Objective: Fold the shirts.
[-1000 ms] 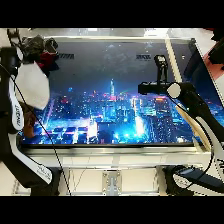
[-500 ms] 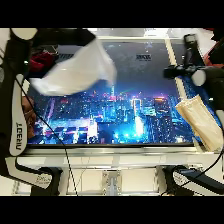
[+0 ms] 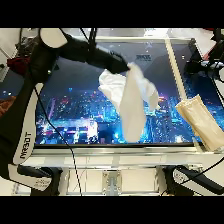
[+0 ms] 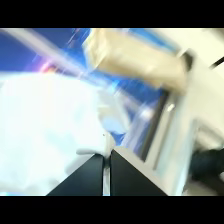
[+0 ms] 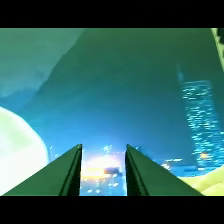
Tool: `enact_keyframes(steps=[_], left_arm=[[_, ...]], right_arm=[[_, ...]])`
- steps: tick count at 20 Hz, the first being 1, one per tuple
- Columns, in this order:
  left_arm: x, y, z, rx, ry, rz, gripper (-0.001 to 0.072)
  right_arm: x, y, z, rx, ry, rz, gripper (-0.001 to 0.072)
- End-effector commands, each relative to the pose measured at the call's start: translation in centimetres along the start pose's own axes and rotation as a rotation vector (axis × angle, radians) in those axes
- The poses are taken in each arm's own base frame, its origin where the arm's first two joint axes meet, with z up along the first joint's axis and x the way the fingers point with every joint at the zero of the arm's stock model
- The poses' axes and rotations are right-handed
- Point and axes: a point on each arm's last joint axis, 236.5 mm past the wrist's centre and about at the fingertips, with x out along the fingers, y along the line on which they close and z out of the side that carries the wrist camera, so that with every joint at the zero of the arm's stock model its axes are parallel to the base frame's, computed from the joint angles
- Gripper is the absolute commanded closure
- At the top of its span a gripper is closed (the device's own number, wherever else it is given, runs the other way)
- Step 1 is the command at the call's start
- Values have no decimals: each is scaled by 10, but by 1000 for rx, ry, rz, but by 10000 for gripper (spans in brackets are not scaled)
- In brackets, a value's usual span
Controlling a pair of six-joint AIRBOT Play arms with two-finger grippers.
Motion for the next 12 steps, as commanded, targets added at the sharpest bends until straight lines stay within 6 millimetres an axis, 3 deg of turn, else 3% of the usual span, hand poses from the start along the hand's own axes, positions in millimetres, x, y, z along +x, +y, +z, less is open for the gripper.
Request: enact_keyframes(steps=[1,3,5,9,12], left_arm=[[-18,105,-81,-99,310,452,690],[-53,175,-109,-134,409,778,690],[-80,216,-123,-144,472,961,690],[-97,252,-144,-243,493,1015,690],[-109,269,-146,-320,439,1051,679]], right_arm=[[10,42,-27,8,107,198,369],[21,67,-48,54,150,307,369],[32,87,-80,100,210,386,369],[55,114,-162,141,404,441,369],[72,141,-203,142,483,503,368]])
